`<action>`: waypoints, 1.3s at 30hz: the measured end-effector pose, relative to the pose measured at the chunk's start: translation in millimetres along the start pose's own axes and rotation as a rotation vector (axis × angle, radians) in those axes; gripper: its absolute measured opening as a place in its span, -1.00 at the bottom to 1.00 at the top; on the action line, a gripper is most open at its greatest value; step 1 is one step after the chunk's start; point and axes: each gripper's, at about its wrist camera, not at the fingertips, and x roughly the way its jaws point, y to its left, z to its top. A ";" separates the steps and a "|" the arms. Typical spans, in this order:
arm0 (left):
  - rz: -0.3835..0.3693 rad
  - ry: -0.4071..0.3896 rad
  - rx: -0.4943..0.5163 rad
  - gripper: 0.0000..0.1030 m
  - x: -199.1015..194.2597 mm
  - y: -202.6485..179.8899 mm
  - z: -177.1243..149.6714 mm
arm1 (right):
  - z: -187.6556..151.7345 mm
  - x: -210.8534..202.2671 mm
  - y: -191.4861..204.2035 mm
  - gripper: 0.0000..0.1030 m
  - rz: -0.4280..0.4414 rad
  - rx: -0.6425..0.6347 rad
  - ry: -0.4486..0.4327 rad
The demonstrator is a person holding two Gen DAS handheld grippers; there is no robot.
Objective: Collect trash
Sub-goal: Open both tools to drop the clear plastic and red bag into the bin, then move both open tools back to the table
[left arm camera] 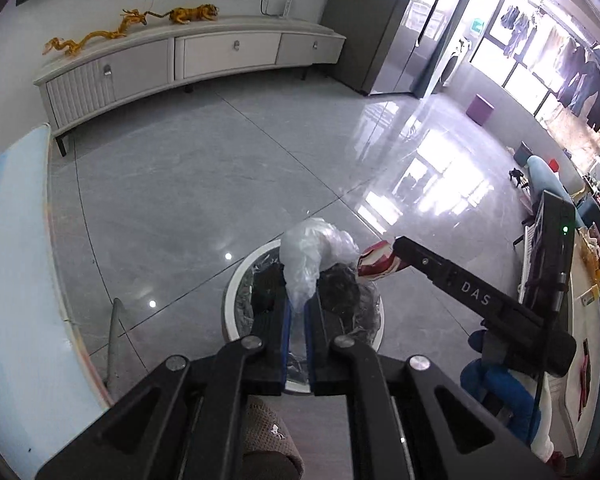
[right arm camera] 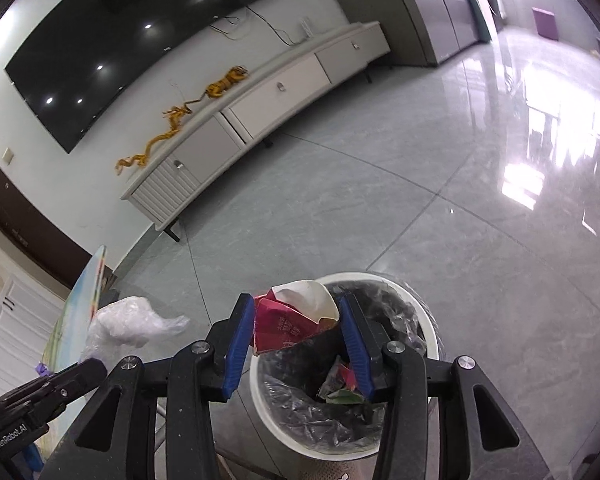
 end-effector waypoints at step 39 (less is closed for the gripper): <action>0.450 -0.441 -0.206 0.27 -163.1 46.4 -9.1 | 6.8 -85.7 102.3 0.64 -0.075 -0.269 -0.248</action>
